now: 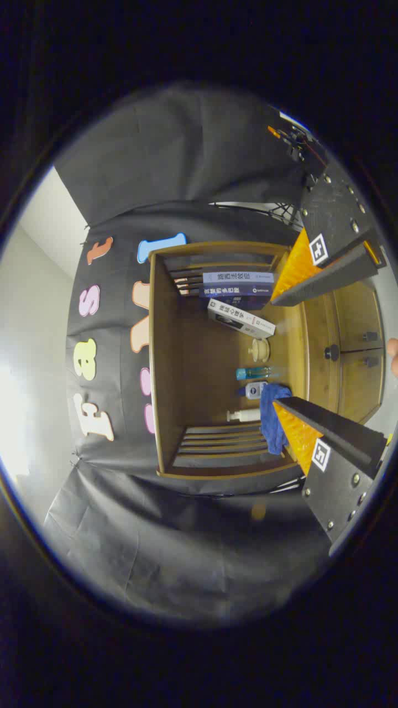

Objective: Pull open the drawer, take out the items inside it, and place them on the countertop above the cabinet.

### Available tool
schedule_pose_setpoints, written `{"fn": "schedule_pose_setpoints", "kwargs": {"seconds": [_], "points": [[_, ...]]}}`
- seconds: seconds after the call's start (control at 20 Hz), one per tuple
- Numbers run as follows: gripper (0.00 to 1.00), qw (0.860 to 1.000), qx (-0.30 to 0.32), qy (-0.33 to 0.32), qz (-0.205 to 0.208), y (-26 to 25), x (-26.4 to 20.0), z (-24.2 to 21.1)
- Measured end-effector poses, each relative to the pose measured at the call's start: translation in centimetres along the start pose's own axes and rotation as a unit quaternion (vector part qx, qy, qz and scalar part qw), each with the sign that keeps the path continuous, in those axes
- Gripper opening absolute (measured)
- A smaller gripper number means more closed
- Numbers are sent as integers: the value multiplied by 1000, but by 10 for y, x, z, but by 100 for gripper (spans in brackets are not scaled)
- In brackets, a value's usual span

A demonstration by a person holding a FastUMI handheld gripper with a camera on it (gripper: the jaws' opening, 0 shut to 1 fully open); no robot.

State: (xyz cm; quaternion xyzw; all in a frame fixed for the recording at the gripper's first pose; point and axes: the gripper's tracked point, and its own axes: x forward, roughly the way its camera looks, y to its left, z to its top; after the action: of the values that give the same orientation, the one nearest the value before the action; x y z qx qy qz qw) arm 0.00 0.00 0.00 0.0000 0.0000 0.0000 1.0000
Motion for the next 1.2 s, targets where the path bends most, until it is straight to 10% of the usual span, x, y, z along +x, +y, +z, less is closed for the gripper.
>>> {"fn": "schedule_pose_setpoints", "kwargs": {"seconds": [1.2], "points": [[98, 999, 23, -6, -23, -23, -1, -3]]}}
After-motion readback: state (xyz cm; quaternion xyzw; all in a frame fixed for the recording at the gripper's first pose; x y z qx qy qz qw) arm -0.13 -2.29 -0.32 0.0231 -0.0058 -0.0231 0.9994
